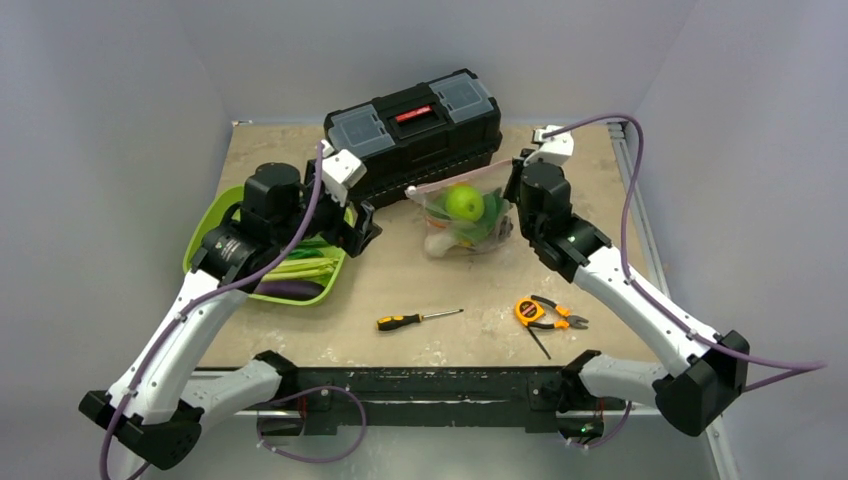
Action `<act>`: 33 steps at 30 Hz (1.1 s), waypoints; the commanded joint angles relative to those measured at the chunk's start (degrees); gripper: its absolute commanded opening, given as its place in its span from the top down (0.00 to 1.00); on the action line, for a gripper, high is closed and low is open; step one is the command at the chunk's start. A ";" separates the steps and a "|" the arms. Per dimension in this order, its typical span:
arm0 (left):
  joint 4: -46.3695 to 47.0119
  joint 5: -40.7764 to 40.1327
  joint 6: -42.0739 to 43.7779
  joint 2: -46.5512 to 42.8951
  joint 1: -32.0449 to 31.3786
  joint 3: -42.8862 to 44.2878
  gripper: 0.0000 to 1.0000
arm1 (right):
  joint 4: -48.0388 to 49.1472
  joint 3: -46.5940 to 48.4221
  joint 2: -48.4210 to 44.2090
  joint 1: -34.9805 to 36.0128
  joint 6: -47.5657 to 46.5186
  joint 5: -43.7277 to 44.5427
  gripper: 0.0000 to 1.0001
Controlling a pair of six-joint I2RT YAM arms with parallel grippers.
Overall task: Place the food in the zip-top bag and seal the zipper
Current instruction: Place the zipper food storage bag at the center of the board.
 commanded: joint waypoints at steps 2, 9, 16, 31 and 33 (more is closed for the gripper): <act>3.55 -8.29 0.52 -4.20 0.25 -1.22 0.05 | -0.48 5.93 3.24 -0.51 -0.52 13.17 1.00; 3.85 -8.59 0.39 -6.93 0.26 -3.45 0.06 | -5.93 11.13 9.66 -8.77 3.62 14.72 1.00; 4.09 -7.14 -1.06 -8.68 0.26 -5.69 0.06 | -8.51 5.67 14.28 -24.61 14.14 3.29 1.00; 4.46 -4.39 -4.58 -13.14 0.25 -9.52 0.06 | -5.80 -8.27 17.48 -42.42 26.43 -5.45 1.00; 4.56 -4.22 -4.85 -14.02 0.25 -10.18 0.06 | -5.86 -8.11 16.40 -42.42 25.44 -4.75 1.00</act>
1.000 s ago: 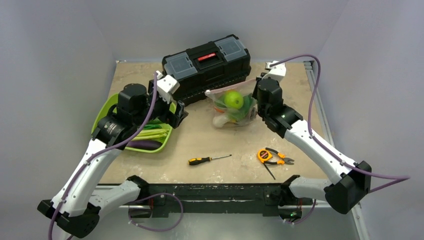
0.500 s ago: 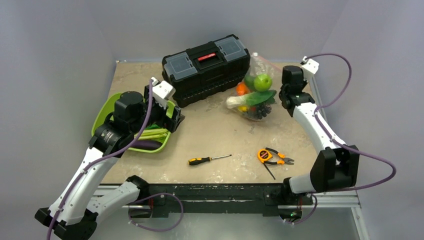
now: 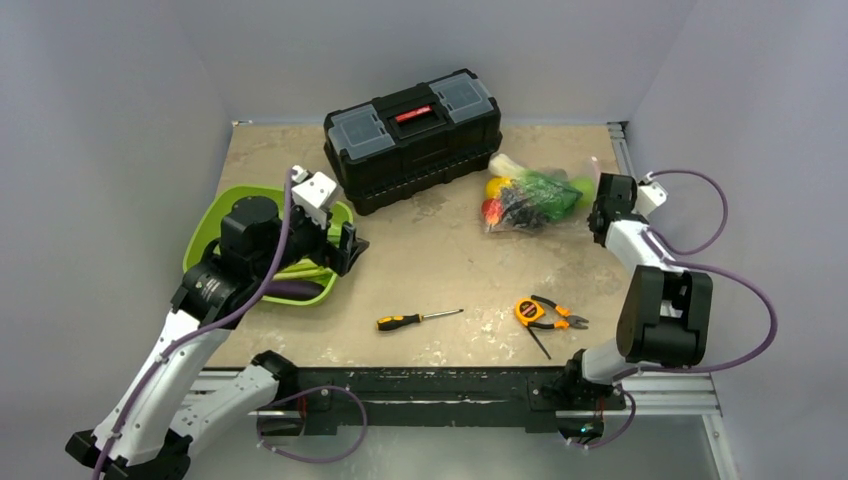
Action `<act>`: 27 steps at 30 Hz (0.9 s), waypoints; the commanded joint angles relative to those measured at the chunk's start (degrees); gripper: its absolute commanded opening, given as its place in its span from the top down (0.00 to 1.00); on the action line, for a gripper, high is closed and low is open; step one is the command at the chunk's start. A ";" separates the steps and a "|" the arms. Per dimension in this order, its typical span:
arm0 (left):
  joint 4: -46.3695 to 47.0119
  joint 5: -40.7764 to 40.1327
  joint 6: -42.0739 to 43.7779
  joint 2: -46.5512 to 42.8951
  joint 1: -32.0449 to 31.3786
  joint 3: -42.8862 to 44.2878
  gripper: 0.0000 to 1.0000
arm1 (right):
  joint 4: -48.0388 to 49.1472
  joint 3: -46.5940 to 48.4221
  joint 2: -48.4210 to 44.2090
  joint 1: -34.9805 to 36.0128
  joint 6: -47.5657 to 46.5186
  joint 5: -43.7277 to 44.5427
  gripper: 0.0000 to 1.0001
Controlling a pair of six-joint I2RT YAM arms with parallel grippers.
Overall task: Place the food in the zip-top bag and seal the zipper
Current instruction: Place the zipper food storage bag at the center of the board, then reset both arms
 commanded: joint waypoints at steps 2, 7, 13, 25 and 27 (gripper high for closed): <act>2.32 1.32 -1.64 -2.66 0.26 -1.93 0.06 | 1.07 1.13 -4.61 0.17 0.20 2.14 0.96; 2.53 1.29 -2.03 -4.12 0.26 -2.76 0.06 | 0.01 1.55 -8.41 0.59 -4.83 0.66 0.64; 3.22 -3.87 -4.37 -7.39 0.32 -3.21 0.03 | -5.03 5.62 -15.22 7.50 -11.16 2.40 0.44; 1.85 -22.95 -10.13 -20.22 0.25 0.32 0.00 | -7.74 17.96 -35.86 29.14 -20.87 -22.30 0.01; 2.02 -25.78 -9.61 -22.54 0.25 1.00 0.00 | -7.31 18.41 -40.05 29.10 -21.19 -19.45 0.01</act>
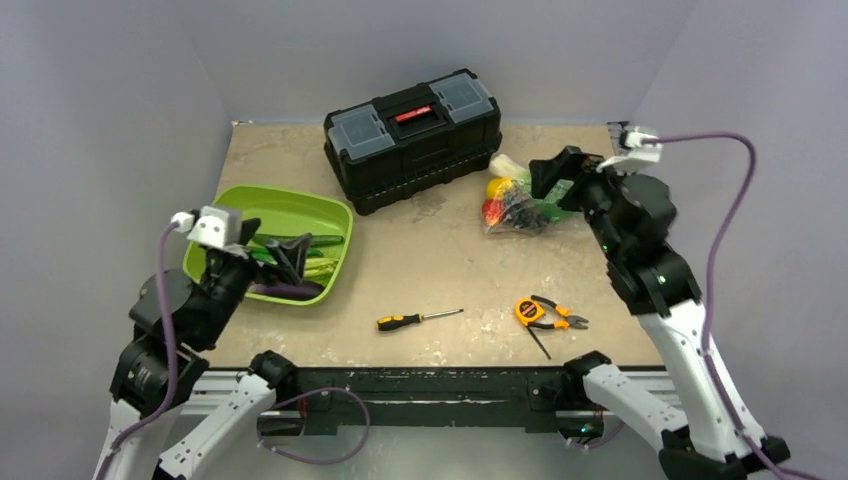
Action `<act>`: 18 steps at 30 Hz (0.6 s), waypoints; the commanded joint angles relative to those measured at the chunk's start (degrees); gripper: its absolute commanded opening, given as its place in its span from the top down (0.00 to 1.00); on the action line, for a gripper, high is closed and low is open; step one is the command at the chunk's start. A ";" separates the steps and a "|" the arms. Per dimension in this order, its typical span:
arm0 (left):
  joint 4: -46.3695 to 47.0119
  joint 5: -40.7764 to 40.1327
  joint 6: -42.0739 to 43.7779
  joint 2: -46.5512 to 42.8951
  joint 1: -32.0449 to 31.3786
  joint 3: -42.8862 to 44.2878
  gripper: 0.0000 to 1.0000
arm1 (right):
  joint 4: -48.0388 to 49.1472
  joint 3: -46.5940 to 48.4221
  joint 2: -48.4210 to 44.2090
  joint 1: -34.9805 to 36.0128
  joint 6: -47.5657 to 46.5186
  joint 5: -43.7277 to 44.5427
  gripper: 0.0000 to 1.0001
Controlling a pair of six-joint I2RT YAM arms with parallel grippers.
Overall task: Place the food in the zip-top bag and seal the zipper
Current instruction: Reset both arms
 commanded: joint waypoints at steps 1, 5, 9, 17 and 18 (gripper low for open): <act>1.46 -9.76 -0.89 -4.85 0.25 3.41 0.00 | 2.17 2.64 -9.03 -0.39 -3.68 -1.57 0.01; 1.20 -14.51 1.07 -8.70 0.30 5.93 0.00 | -1.74 6.74 -13.45 -0.42 -6.11 10.33 0.01; 1.65 -16.19 2.63 -10.86 0.27 7.61 0.01 | -4.22 9.93 -15.20 -0.37 -7.93 18.69 0.01; -0.57 -16.95 1.19 -9.54 0.26 9.58 0.04 | -6.26 9.87 -15.52 -0.36 -8.11 24.91 0.01; -1.01 -16.69 0.79 -9.00 0.25 10.00 0.05 | -5.79 9.14 -15.97 -0.41 -7.84 24.34 0.01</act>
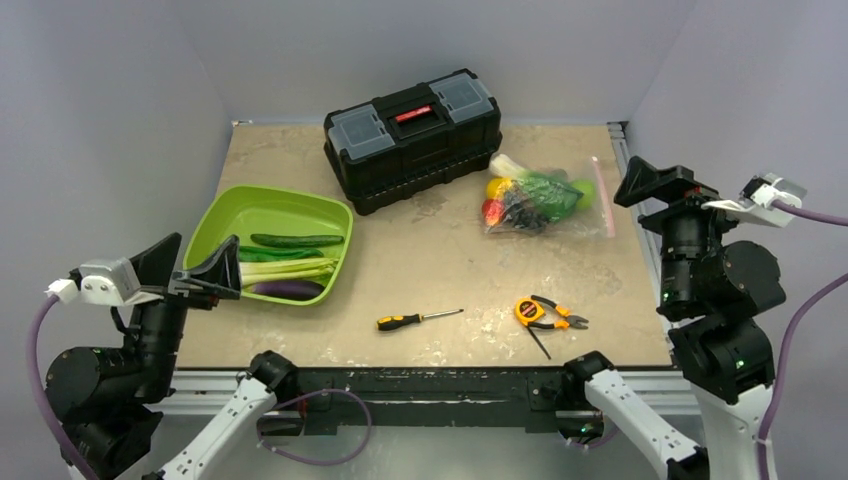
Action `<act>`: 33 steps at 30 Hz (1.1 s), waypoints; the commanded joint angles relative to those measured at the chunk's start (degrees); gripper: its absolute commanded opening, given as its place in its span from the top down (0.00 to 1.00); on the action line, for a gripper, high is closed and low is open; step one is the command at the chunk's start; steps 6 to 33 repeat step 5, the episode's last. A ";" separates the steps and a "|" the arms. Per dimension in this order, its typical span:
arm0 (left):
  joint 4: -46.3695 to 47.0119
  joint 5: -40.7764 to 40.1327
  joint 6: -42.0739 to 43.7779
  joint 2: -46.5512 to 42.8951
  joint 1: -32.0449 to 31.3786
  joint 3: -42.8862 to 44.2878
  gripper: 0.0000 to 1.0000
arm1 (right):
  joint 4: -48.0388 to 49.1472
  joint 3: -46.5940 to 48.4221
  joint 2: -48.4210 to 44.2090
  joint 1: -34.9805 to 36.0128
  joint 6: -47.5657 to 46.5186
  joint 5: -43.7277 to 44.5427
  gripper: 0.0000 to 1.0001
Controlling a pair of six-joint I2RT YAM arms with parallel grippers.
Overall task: Place the food in the zip-top bag and seal the zipper
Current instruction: Reset both arms
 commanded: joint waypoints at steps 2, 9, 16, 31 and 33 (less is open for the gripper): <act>-2.54 -0.61 -1.69 3.31 0.28 2.95 0.06 | 0.89 -3.54 -0.88 -0.10 -1.05 0.79 0.01; -3.66 -1.95 -5.65 4.02 0.24 4.09 0.06 | -5.43 -1.42 2.44 -0.14 1.15 -0.97 0.01; -3.66 -1.95 -5.65 4.02 0.24 4.09 0.06 | -5.43 -1.42 2.44 -0.14 1.15 -0.97 0.01; -3.66 -1.95 -5.65 4.02 0.24 4.09 0.06 | -5.43 -1.42 2.44 -0.14 1.15 -0.97 0.01; -3.66 -1.95 -5.65 4.02 0.24 4.09 0.06 | -5.43 -1.42 2.44 -0.14 1.15 -0.97 0.01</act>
